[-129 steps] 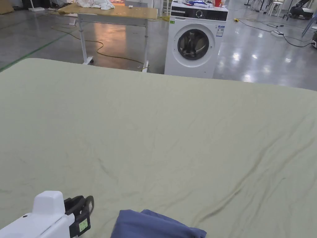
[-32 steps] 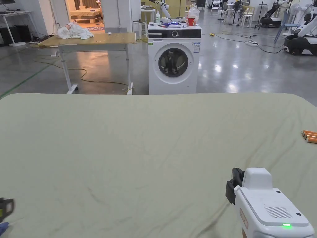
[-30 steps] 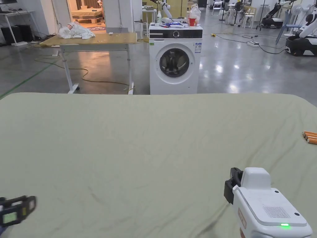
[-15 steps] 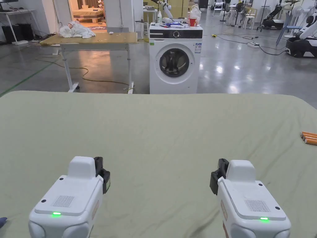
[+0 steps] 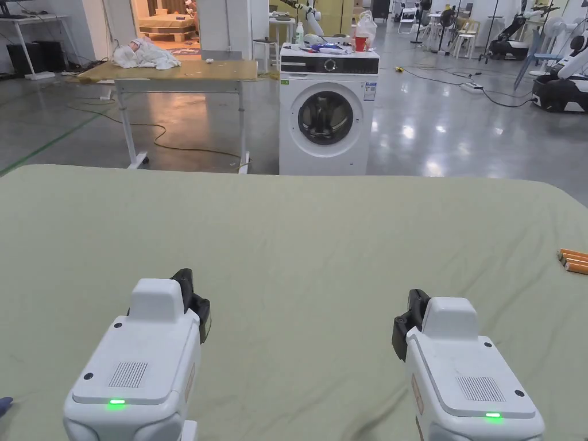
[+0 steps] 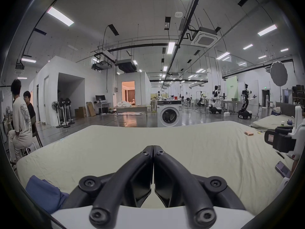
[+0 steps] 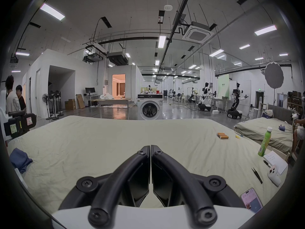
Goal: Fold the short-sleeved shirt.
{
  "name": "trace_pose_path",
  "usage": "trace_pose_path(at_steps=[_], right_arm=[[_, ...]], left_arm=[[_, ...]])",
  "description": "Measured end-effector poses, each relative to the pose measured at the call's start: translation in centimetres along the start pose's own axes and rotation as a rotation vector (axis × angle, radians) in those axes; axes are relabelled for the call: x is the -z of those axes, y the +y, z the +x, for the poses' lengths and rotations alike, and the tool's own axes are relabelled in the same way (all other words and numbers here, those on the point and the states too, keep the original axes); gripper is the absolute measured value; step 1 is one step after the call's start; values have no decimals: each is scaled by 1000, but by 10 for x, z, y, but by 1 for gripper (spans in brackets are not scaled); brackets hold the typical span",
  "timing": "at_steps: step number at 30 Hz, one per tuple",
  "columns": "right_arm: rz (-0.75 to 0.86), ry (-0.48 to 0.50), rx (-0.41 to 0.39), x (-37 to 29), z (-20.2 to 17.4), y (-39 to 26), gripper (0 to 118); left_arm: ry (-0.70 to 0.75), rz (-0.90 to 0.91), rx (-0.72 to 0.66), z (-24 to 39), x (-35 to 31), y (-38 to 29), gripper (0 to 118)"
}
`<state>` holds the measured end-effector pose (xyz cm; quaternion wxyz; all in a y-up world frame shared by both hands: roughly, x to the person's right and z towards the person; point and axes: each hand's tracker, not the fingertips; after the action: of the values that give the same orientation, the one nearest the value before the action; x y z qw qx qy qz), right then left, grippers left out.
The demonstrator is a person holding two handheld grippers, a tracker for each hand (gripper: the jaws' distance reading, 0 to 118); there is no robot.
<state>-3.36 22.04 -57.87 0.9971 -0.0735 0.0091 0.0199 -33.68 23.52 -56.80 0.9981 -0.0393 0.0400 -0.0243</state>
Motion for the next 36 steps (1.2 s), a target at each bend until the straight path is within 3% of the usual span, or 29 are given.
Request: trace_pose_path(at_steps=[10,14,16,17,18,19,21,36], right_arm=[[3,-3,3,0,2,2,0],[-1,-5,8,1,3,1,1],[-5,-4,13,2,4,0,15],[-2,-7,10,2,4,-1,32],[2,-11,4,2,4,-1,57],[6,-15,-3,2,4,-2,73],[17,-27,-18,2,4,-2,89],[27,-24,-25,1,5,5,94]], left_arm=[[34,-13,-1,-13,0,-3,1],[24,-15,0,-14,-1,-2,12],[15,-12,-1,-14,-2,-1,38],[15,-14,0,-14,-2,-1,58],[22,-16,2,-14,-2,-1,75],[34,-12,5,-14,-1,-1,81],[54,3,13,-13,-3,-3,82],[112,-28,-2,-27,1,-4,95]])
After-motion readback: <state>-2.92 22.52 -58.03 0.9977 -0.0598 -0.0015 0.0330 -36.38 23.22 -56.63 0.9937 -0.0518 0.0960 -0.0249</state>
